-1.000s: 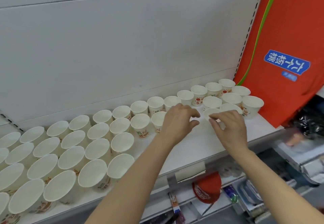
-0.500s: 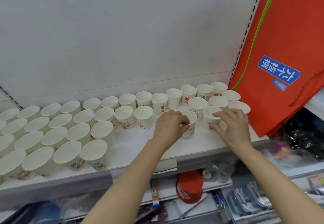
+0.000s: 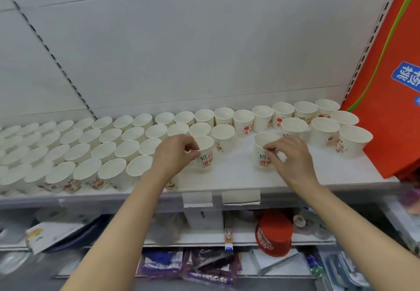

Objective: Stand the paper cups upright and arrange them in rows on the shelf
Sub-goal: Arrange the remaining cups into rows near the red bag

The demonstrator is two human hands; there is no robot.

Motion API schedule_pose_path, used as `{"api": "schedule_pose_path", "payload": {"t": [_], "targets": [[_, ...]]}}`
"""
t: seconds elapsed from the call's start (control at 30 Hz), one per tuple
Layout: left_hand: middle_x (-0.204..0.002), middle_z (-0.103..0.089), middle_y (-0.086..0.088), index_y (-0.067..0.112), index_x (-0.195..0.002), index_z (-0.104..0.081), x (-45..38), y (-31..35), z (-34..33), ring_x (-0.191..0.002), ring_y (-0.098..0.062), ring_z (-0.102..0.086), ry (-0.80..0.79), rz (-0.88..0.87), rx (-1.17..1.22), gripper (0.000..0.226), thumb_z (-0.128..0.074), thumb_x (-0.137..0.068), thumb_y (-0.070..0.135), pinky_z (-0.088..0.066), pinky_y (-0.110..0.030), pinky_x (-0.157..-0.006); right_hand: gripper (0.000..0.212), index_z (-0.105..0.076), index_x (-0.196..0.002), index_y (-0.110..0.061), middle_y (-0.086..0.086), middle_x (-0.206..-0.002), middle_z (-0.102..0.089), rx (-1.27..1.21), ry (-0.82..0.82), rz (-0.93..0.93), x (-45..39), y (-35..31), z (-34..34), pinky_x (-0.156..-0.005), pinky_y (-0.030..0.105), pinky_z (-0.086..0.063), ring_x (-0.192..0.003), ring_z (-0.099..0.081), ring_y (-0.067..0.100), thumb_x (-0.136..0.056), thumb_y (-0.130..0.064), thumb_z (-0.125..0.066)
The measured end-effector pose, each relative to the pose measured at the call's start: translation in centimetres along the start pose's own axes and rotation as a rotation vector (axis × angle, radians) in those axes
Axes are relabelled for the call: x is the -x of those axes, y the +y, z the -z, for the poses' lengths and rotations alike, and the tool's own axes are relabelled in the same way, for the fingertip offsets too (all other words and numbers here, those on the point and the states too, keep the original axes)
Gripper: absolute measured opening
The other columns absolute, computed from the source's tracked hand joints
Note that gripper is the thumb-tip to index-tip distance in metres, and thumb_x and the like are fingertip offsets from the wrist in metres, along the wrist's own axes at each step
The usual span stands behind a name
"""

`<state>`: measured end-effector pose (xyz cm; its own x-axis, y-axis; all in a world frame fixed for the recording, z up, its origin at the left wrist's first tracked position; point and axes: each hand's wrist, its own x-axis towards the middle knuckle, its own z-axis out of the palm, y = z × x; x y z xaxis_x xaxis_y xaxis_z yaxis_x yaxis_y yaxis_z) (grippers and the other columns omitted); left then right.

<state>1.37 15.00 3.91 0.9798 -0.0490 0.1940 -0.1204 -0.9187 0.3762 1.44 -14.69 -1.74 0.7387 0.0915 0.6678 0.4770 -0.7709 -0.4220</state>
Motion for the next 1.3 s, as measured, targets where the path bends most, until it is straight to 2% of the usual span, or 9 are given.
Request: {"api": "schedule_pose_path", "payload": {"t": [0.13,0.23,0.37,0.53,0.7,0.8,1.0,1.07,1.3], "targets": [[-0.085,-0.064,0.017,0.030,-0.081,-0.069,-0.9,-0.4,-0.5,-0.085,-0.008,-0.060,-0.085,-0.036,-0.062,0.003,-0.071,-0.079,0.032,-0.043,-0.026,-0.061,0.006,-0.072,-0.082,-0.015,-0.005,-0.077,-0.066,-0.058,-0.029,0.101,-0.1,-4.0,-4.5,-0.071,0.036,-0.040,-0.081,-0.055,0.025,-0.078,-0.018,-0.069],[-0.083,-0.063,0.014,0.029,-0.086,-0.072,-1.1,-0.9,-0.7,-0.090,-0.013,-0.056,-0.088,-0.068,-0.121,0.010,-0.072,-0.078,0.033,-0.036,-0.027,-0.060,0.011,-0.073,-0.085,-0.015,-0.003,-0.083,-0.069,-0.062,-0.045,0.071,0.1,-5.1,-6.4,-0.072,0.040,-0.046,-0.086,-0.054,0.026,-0.075,-0.016,-0.076],[-0.093,-0.057,0.015,0.034,-0.090,-0.069,-1.3,-0.9,-1.1,-0.096,-0.014,-0.043,-0.086,-0.145,-0.143,0.029,-0.075,-0.068,0.052,-0.041,-0.032,-0.072,0.037,-0.072,-0.100,-0.018,0.001,-0.110,-0.066,-0.060,-0.067,0.031,0.0,-4.8,-6.7,-0.087,0.040,-0.043,-0.104,-0.051,0.030,-0.066,-0.025,-0.085],[-0.096,-0.062,0.006,0.029,-0.086,-0.069,-1.7,-0.9,-1.7,-0.097,-0.017,-0.054,-0.069,-0.185,-0.141,0.014,-0.068,-0.082,0.042,-0.040,-0.030,-0.071,0.054,-0.062,-0.115,-0.019,0.004,-0.138,-0.044,-0.142,-0.235,-0.165,0.1,-5.1,-7.4,-0.101,0.030,-0.034,-0.122,-0.040,0.023,-0.067,-0.027,-0.085],[-0.101,-0.062,0.006,0.027,-0.089,-0.069,-2.1,-1.8,-2.0,-0.101,-0.016,-0.053,-0.058,-0.213,-0.190,0.009,-0.067,-0.085,0.035,-0.035,-0.028,-0.068,0.058,-0.057,-0.120,-0.016,0.004,-0.132,-0.047,-0.134,-0.207,-0.192,0.0,-6.2,-9.2,-0.101,0.026,-0.036,-0.122,-0.043,0.023,-0.069,-0.024,-0.083],[-0.105,-0.062,0.005,0.025,-0.092,-0.069,-2.6,-1.9,-2.0,-0.104,-0.017,-0.052,-0.081,-0.253,-0.207,0.010,-0.065,-0.086,0.032,-0.038,-0.029,-0.070,0.061,-0.056,-0.121,-0.014,0.005,-0.129,-0.048,-0.113,-0.173,-0.197,-0.3,-6.9,-9.9,-0.098,0.031,-0.042,-0.118,-0.045,0.023,-0.067,-0.024,-0.084],[-0.114,-0.062,0.015,0.032,-0.103,-0.068,-3.0,-2.5,-2.0,-0.110,-0.013,-0.051,0.000,-0.259,-0.039,0.034,-0.067,-0.078,0.055,-0.046,-0.032,-0.078,0.064,-0.050,-0.128,-0.018,-0.001,-0.133,-0.046,-0.091,-0.120,-0.254,-0.5,-7.0,-9.1,-0.101,0.027,-0.036,-0.121,-0.041,0.015,-0.075,-0.046,-0.074],[-0.117,-0.062,0.014,0.032,-0.108,-0.067,-3.7,-1.6,-1.8,-0.111,-0.012,-0.052,0.036,-0.284,0.025,0.033,-0.066,-0.082,0.052,-0.044,-0.030,-0.082,0.056,-0.051,-0.128,-0.017,-0.002,-0.132,-0.050,-0.060,-0.073,-0.246,0.0,-5.9,-7.7,-0.100,0.028,-0.036,-0.119,-0.042,0.016,-0.082,-0.047,-0.066],[-0.117,-0.063,0.005,0.028,-0.115,-0.066,-8.4,5.5,-4.2,-0.110,-0.019,-0.054,0.003,-0.373,0.008,0.030,-0.065,-0.086,0.035,-0.046,-0.035,-0.085,0.041,-0.057,-0.124,-0.015,0.004,-0.121,-0.060,0.179,0.043,-0.326,-0.6,2.4,-2.1,-0.095,0.036,-0.041,-0.113,-0.049,0.024,-0.086,-0.027,-0.068]]}}
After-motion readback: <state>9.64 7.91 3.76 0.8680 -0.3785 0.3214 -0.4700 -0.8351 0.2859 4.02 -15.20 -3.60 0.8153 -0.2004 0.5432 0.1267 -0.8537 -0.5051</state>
